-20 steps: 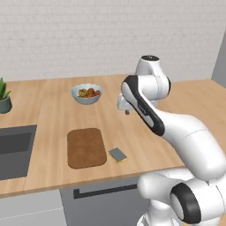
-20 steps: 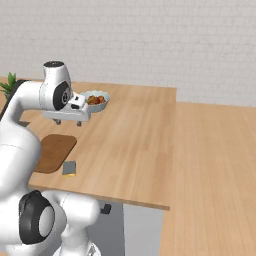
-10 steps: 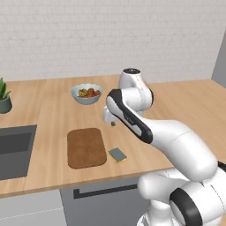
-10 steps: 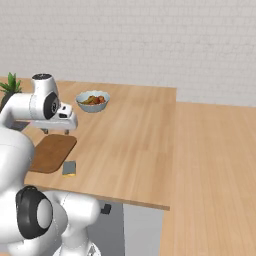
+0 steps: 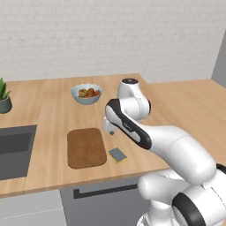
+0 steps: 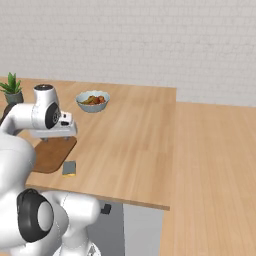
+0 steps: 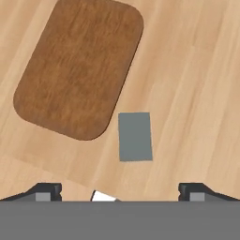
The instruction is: Pick up the sponge from the counter and clean the cutting board by briefly scrubbing or pressing down on the cutting board. Once finished, release the sponge.
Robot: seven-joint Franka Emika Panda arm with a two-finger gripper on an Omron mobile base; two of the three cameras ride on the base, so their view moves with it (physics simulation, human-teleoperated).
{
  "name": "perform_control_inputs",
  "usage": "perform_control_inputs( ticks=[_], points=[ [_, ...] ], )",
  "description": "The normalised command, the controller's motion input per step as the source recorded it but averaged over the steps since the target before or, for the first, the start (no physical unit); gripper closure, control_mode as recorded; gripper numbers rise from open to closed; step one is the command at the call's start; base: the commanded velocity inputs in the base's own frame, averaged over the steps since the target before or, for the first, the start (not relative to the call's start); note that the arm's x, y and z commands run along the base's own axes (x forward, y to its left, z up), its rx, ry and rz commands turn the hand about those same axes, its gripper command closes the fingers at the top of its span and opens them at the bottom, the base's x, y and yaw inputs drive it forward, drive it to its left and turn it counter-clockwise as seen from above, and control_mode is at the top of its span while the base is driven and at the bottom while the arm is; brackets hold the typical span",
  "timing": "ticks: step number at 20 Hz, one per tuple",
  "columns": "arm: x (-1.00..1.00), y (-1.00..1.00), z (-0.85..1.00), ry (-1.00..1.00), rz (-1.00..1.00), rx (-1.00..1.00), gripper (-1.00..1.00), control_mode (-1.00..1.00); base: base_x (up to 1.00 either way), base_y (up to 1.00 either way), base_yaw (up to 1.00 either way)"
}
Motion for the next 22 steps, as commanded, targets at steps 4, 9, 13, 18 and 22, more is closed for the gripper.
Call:
perform_control_inputs(
  ticks=[4, 9, 13, 18, 22],
  points=[
    [0.0, 0.0, -0.18, 0.0, 0.07, 0.0, -1.0, -1.0, 0.0, 0.0, 0.0],
    [0.0, -0.05, -0.27, 0.0, 0.05, -0.01, -1.0, -1.0, 0.0, 0.0, 0.0],
    [0.0, -0.08, -0.41, 0.0, 0.0, -0.03, -1.0, -1.0, 0.0, 0.0, 0.0],
    [0.0, 0.0, -0.37, 0.0, 0.0, -0.07, -1.0, -1.0, 0.0, 0.0, 0.0],
    [0.01, -0.03, -0.35, 0.0, 0.0, 0.0, -1.0, -1.0, 0.0, 0.0, 0.0]
  ],
)
